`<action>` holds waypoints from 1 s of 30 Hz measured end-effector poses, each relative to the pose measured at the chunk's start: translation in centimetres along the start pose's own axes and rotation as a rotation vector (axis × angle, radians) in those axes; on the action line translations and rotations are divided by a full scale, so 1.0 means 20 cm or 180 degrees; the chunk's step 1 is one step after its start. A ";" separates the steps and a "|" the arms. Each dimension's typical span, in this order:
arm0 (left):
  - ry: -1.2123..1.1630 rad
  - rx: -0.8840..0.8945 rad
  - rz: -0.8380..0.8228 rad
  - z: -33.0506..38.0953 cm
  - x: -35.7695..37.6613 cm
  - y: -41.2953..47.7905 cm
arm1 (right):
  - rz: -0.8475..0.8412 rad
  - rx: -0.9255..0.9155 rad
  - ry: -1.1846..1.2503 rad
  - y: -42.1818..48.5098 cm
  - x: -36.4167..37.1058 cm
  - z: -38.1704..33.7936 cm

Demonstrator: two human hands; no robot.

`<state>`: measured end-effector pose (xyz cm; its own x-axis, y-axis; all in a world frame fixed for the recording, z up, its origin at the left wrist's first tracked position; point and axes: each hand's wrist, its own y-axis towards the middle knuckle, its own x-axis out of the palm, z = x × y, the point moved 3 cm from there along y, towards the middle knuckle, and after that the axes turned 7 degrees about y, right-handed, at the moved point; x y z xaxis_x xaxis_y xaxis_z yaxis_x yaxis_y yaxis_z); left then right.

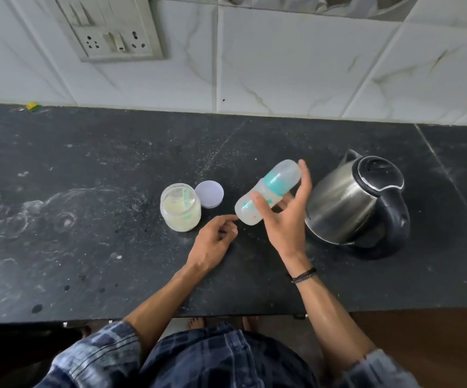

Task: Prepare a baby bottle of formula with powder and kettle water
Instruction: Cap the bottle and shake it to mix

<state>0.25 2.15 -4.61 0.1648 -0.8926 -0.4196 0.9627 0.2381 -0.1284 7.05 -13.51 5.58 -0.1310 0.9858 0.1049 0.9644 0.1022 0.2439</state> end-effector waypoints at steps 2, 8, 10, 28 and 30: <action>-0.0015 0.0012 0.0020 -0.01 0.02 0.03 | 0.0261 -0.0369 0.0136 0.02 -0.02 -0.07; 0.0041 0.0029 0.0053 -0.03 0.11 0.07 | 0.0010 0.0119 0.0220 0.10 -0.04 -0.07; 0.0185 0.0158 0.0063 -0.05 0.11 0.06 | 0.0162 -0.0313 0.0341 0.11 -0.06 -0.14; 0.0840 0.0485 0.0211 -0.09 0.13 0.07 | 0.0383 -0.0515 0.0532 0.21 -0.06 -0.17; 0.0911 0.0479 0.0270 -0.09 0.13 0.07 | 0.0252 -0.0529 0.0387 0.23 -0.05 -0.16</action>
<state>1.66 0.86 -7.57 0.1994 -0.7233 -0.6611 0.9726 0.2287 0.0431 10.94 -14.48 9.63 -0.0929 0.9655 0.2431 0.9229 -0.0082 0.3849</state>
